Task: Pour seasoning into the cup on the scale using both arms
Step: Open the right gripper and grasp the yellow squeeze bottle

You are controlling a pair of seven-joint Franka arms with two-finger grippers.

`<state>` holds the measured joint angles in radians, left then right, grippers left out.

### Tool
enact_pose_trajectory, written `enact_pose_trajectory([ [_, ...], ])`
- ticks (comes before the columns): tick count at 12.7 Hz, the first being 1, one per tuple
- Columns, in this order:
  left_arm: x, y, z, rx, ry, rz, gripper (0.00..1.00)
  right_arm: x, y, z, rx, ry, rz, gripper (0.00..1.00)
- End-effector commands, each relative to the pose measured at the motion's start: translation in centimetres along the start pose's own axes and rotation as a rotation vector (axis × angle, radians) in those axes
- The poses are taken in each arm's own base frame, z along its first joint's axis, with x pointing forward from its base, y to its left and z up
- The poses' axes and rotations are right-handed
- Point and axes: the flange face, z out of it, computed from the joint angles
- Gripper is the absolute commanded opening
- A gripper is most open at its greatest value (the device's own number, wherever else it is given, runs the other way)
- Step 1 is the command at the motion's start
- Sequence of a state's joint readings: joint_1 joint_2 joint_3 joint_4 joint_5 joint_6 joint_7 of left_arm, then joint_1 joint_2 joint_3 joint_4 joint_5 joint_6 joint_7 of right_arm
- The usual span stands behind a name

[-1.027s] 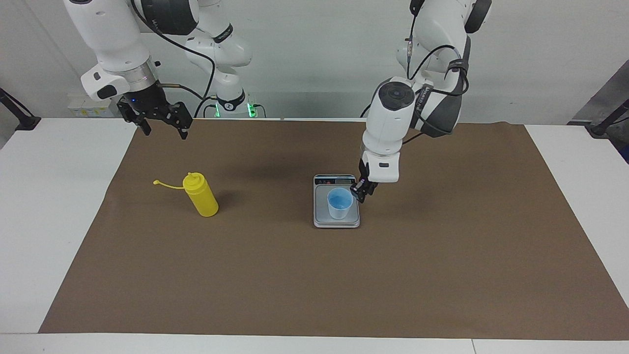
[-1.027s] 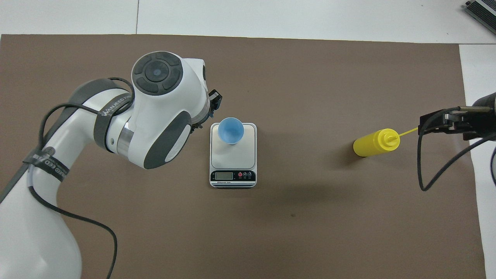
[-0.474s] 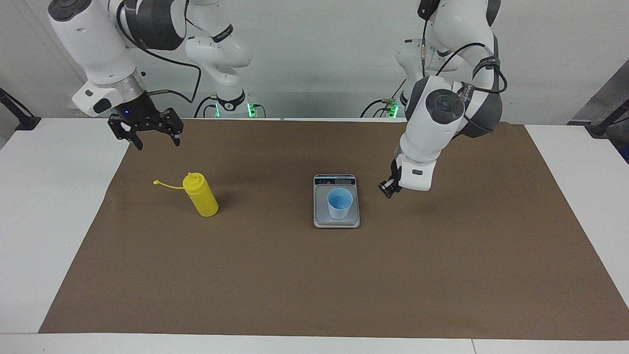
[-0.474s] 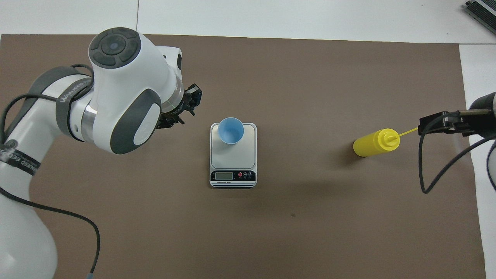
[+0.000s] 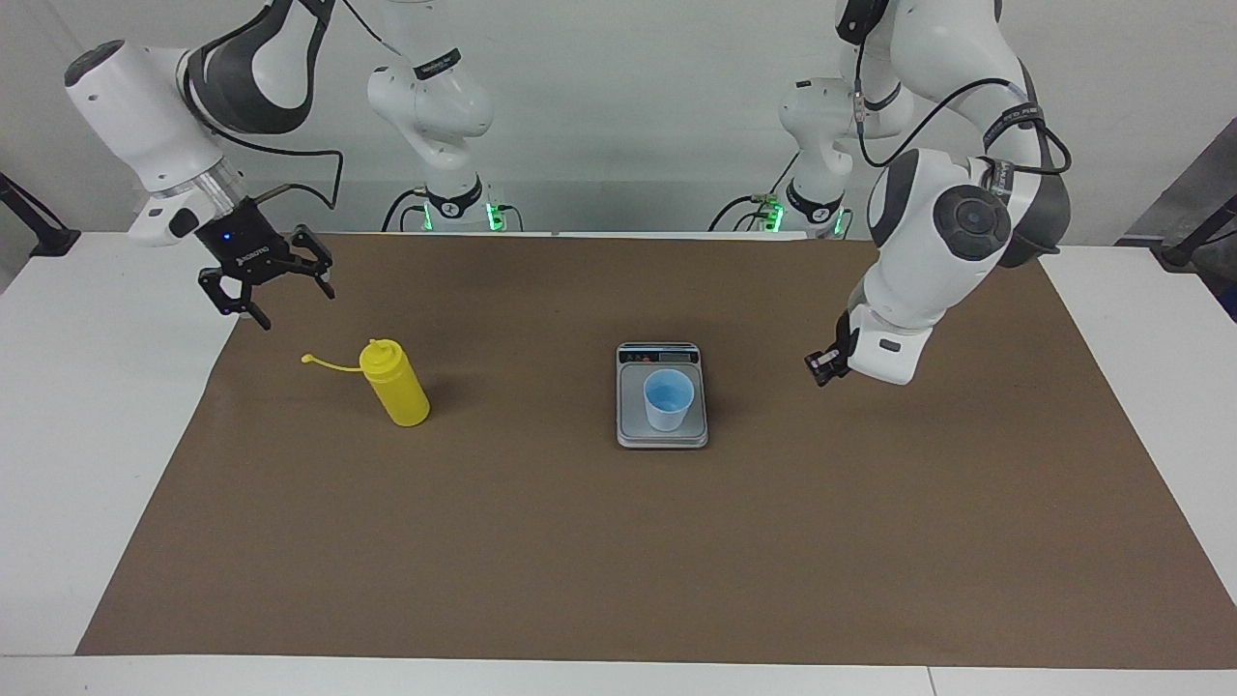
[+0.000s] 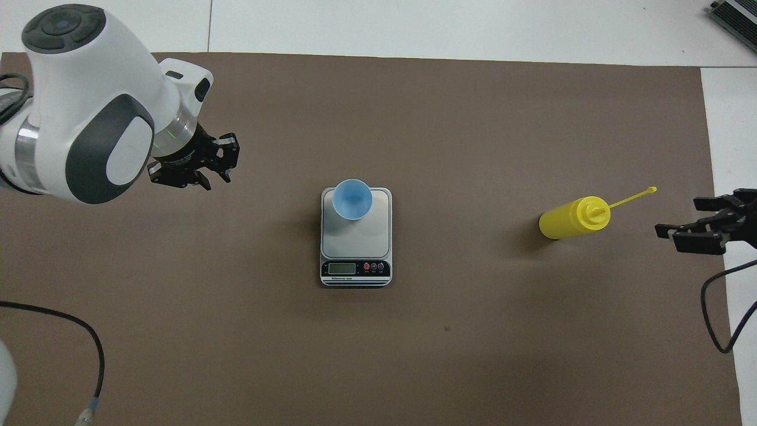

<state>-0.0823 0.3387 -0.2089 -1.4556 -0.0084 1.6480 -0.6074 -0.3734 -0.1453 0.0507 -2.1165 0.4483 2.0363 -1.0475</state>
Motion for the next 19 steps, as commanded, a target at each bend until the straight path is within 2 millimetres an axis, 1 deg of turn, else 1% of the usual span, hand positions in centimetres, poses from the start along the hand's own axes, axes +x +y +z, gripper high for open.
enact_pose_trajectory([
  [1,1.3,-3.4,-1.2,0.002,-0.006,0.071,0.35,-4.6,2.6,3.4,0.082,0.117,-0.13,1.0],
  [2,1.9,-4.5,-1.4,0.014,0.004,0.101,0.35,-6.0,4.0,5.2,0.117,0.17,-0.179,1.0],
  [3,2.5,-5.8,-1.4,0.026,0.01,0.127,0.35,-6.8,4.5,6.5,0.14,0.202,-0.206,1.0],
  [4,3.0,-6.7,-1.6,0.025,0.013,0.156,0.35,-7.1,4.5,7.7,0.162,0.237,-0.21,1.0],
  [5,3.7,-7.9,-1.7,0.026,0.017,0.186,0.35,-7.6,4.5,9.5,0.186,0.288,-0.227,1.0],
  [6,4.2,-9.0,-2.0,0.027,0.031,0.214,0.35,-7.8,4.7,11.2,0.198,0.331,-0.271,1.0],
  [7,4.2,-9.6,-2.7,0.023,0.047,0.257,0.35,-8.0,4.6,12.3,0.207,0.347,-0.306,1.0],
  [8,4.3,-9.9,-2.7,0.022,0.047,0.302,0.35,-8.2,4.4,13.4,0.219,0.378,-0.29,1.0],
  [9,4.8,-11.2,-2.6,0.024,0.042,0.303,0.35,-8.1,3.8,14.8,0.238,0.417,-0.292,1.0],
  [11,4.8,-12.0,-2.7,0.026,0.044,0.294,0.36,-8.9,3.7,17.5,0.265,0.485,-0.276,1.0],
  [13,4.0,-12.1,-2.6,0.03,0.062,0.295,0.37,-9.6,3.6,20.3,0.3,0.544,-0.271,1.0],
  [14,3.6,-13.0,-2.4,0.03,0.079,0.282,0.38,-9.4,3.3,21.8,0.314,0.589,-0.266,1.0],
  [15,3.1,-13.9,-2.6,0.03,0.102,0.268,0.39,-8.3,2.6,22.3,0.312,0.609,-0.273,1.0],
  [16,2.5,-14.7,-2.6,0.032,0.117,0.257,0.4,-7.8,2.4,22.5,0.308,0.628,-0.256,1.0],
  [17,2.0,-15.0,-2.8,0.034,0.128,0.253,0.4,-6.9,1.7,22.9,0.31,0.646,-0.245,1.0],
  [19,1.5,-14.8,-3.3,0.034,0.134,0.242,0.4,-6.3,1.3,23.1,0.315,0.654,-0.237,1.0],
])
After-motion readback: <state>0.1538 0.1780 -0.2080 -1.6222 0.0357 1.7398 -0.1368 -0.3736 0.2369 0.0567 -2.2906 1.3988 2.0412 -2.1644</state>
